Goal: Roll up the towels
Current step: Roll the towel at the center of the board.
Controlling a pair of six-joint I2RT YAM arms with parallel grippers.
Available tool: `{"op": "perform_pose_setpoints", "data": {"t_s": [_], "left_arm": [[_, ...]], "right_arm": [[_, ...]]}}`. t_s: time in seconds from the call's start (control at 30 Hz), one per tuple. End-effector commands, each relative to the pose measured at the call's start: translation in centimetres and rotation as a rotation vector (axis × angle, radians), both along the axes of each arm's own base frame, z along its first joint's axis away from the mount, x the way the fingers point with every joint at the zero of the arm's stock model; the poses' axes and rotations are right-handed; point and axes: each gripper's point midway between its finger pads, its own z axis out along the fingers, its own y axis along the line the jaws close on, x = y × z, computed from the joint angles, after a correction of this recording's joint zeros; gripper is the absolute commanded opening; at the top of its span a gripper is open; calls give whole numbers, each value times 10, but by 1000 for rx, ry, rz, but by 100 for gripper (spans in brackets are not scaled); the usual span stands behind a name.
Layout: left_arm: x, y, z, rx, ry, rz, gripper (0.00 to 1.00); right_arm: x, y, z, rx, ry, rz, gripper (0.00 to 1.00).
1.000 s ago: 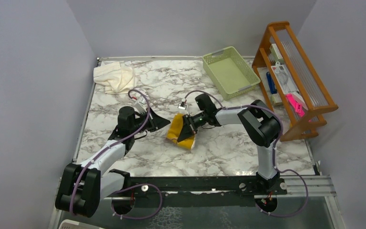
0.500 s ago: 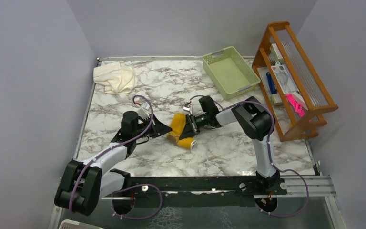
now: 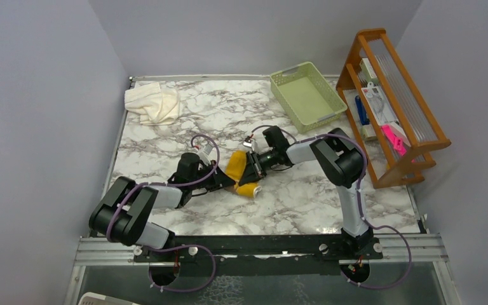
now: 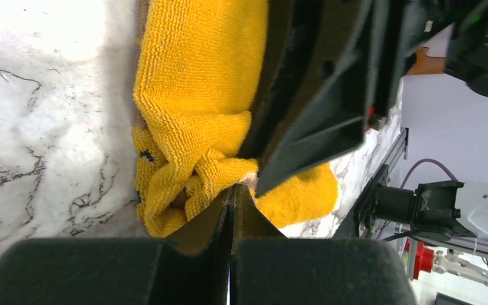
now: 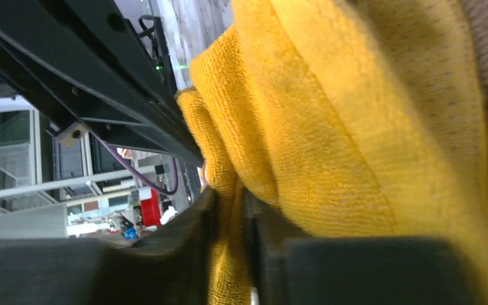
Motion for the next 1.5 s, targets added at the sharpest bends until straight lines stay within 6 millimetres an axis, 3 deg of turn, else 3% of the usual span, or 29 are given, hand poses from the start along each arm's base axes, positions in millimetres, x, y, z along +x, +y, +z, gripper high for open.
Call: {"op": "perform_pose_setpoints", "data": {"t_s": [0.0, 0.1, 0.23, 0.37, 0.47, 0.57, 0.7, 0.93, 1.17, 1.47], "left_arm": [[16, 15, -27, 102, -27, 91, 0], [17, 21, -36, 139, -17, 120, 0], [17, 24, -43, 158, -6, 125, 0], [13, 25, -49, 167, 10, 122, 0], [9, 28, -53, 176, 21, 125, 0], [7, 29, -57, 184, 31, 123, 0], [6, 29, -60, 190, 39, 121, 0], [3, 31, -64, 199, 50, 121, 0], [1, 33, -65, 203, 55, 128, 0], [-5, 36, -62, 177, 77, 168, 0]], "right_arm": [[12, -15, -27, -146, -153, -66, 34], [22, -19, -10, -153, -278, -94, 51], [42, -29, 6, -190, -479, -147, 53], [57, -40, 49, -131, -763, -218, 56], [49, -48, 73, -83, -943, -215, 58], [40, -51, 84, -77, -1059, -191, 58], [21, -43, 79, -79, -1131, -129, 58], [1, -32, 51, -150, -1133, -51, 62], [3, -39, 29, -246, -1105, -59, 61], [4, -43, 11, -300, -1063, -77, 51]]}}
